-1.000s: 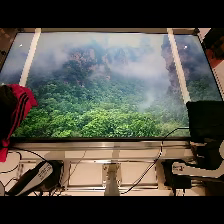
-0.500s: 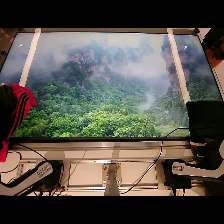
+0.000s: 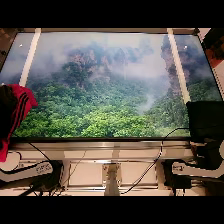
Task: Fold the clothes and pants, and hang the long-sleeved shirts on hangers.
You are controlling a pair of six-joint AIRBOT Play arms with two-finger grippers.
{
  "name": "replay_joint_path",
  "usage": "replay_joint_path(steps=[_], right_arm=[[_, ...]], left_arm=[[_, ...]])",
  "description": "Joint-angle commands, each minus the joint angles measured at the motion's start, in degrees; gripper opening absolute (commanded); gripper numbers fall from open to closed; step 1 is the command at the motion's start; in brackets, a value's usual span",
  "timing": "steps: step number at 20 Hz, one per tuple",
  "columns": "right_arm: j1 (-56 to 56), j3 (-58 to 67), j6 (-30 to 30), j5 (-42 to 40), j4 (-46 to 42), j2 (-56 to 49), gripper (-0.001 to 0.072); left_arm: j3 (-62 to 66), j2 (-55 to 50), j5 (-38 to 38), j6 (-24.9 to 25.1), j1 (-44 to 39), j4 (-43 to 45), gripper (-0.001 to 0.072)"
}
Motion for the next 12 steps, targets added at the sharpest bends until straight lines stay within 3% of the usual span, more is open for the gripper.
replay_joint_path(steps=[1,11,12], right_arm=[[0.04,-0.02,0.00,0.00,0.02,0.04,0.0021],[0.04,-0.02,0.00,0.04,0.02,0.04,0.0021],[0.04,-0.02,0.00,0.02,0.02,0.04,0.0021]], left_arm=[[0.00,-4.48,2.49,0.02,0.07,-0.15,0.0600],[0.02,-10.95,8.74,-0.04,0.11,1.99,0.0586],[0.04,-10.93,9.11,-0.02,0.11,1.99,0.0537]])
